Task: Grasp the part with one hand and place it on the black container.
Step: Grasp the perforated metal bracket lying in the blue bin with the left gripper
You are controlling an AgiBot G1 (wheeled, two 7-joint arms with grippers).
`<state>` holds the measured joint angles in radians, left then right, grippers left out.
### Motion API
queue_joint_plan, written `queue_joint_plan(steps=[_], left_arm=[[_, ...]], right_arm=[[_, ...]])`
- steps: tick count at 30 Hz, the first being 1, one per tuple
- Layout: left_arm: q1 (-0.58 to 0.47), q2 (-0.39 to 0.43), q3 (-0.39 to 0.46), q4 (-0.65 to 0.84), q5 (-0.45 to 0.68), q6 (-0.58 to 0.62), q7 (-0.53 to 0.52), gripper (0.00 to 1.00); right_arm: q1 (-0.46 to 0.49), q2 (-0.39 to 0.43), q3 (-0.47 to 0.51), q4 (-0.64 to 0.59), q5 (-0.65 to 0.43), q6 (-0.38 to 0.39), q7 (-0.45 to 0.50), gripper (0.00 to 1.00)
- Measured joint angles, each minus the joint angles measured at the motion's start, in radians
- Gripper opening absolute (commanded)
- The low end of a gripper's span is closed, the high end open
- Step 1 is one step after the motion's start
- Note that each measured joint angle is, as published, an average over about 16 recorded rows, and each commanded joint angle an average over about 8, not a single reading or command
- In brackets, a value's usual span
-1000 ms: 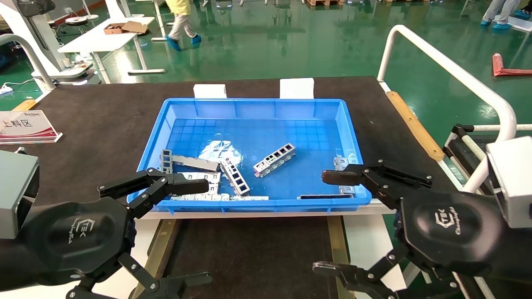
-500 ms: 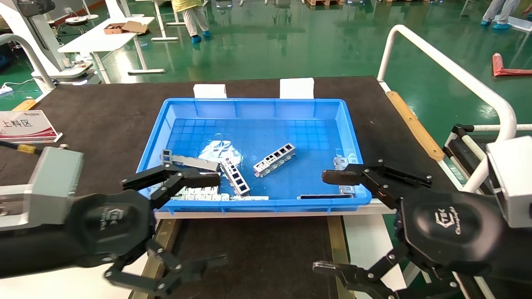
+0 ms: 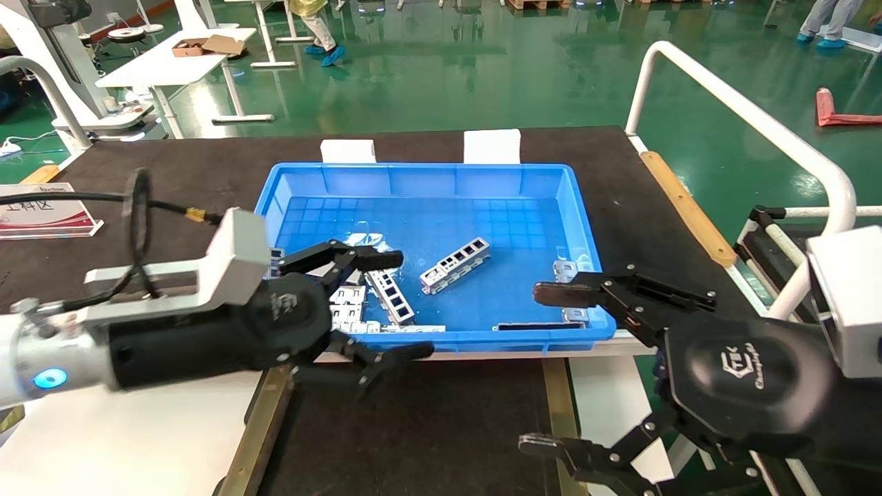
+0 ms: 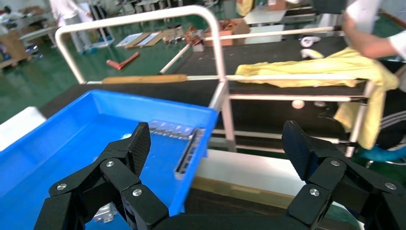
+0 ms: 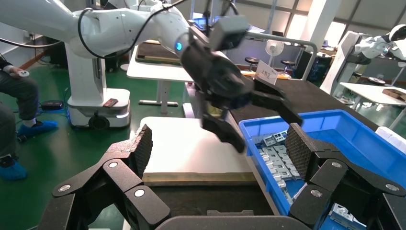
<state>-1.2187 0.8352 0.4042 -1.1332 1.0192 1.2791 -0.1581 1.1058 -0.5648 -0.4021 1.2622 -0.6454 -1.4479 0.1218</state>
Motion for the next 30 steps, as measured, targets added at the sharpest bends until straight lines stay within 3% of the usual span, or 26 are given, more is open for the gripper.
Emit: queue_joint_plan(steps=[13,30], left_arm=[[-0.098,0.185,0.072,0.223,0.165,-0.181,0.030,1.00],[-0.224,0.422,0.114,0.635,0.268,-0.356,0.192,1.00]], right_arm=[[0.000,0.000,0.000,0.000,0.000,0.000,0.000,1.00],[0.000,0.000,0.000,0.000,0.000,0.000,0.000,1.00]])
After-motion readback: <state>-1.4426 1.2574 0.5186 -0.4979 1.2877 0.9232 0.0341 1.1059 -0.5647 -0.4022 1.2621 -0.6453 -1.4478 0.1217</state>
